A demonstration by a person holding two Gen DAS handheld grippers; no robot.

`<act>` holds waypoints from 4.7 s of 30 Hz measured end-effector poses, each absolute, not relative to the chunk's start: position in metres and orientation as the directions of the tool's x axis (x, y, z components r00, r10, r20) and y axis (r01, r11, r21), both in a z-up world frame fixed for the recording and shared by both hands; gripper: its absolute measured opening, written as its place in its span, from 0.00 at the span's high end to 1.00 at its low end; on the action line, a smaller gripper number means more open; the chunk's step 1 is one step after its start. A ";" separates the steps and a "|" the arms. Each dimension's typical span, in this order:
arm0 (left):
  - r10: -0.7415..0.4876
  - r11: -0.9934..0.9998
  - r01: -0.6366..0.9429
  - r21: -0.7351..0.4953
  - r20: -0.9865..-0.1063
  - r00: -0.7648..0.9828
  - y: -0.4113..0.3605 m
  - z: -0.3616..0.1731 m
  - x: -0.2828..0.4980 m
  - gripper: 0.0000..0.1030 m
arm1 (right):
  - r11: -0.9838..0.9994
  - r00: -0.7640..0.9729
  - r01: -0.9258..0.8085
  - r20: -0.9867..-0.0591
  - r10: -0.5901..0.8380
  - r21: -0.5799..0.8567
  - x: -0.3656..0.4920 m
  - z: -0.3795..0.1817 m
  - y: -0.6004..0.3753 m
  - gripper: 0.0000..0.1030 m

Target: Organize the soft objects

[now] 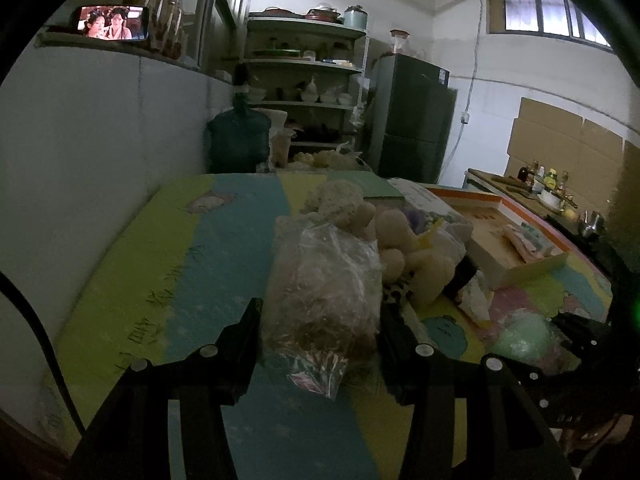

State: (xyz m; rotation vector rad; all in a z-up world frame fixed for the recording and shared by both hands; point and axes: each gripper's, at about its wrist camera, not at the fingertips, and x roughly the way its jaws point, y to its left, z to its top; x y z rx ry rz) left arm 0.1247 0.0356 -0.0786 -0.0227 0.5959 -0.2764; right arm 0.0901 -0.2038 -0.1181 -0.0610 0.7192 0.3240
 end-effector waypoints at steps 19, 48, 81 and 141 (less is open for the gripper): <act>-0.350 0.933 0.340 -0.119 -0.524 0.777 -0.008 -0.066 0.112 0.50 | 0.955 0.769 -0.277 -0.570 0.288 0.108 0.075 -0.086 -0.221 0.55; -0.399 0.912 0.393 -0.119 -0.484 0.779 -0.149 -0.019 0.159 0.50 | 0.984 0.865 -0.105 -0.475 0.160 0.141 0.097 -0.036 -0.356 0.53; -0.398 0.903 0.410 -0.130 -0.613 0.682 -0.256 -0.061 0.236 0.50 | 0.984 0.864 0.019 -0.498 0.072 0.176 0.157 -0.041 -0.471 0.53; -0.409 0.894 0.426 -0.140 -0.642 0.648 -0.251 -0.070 0.236 0.35 | 0.976 0.820 0.036 -0.565 0.094 0.214 0.183 -0.055 -0.465 0.37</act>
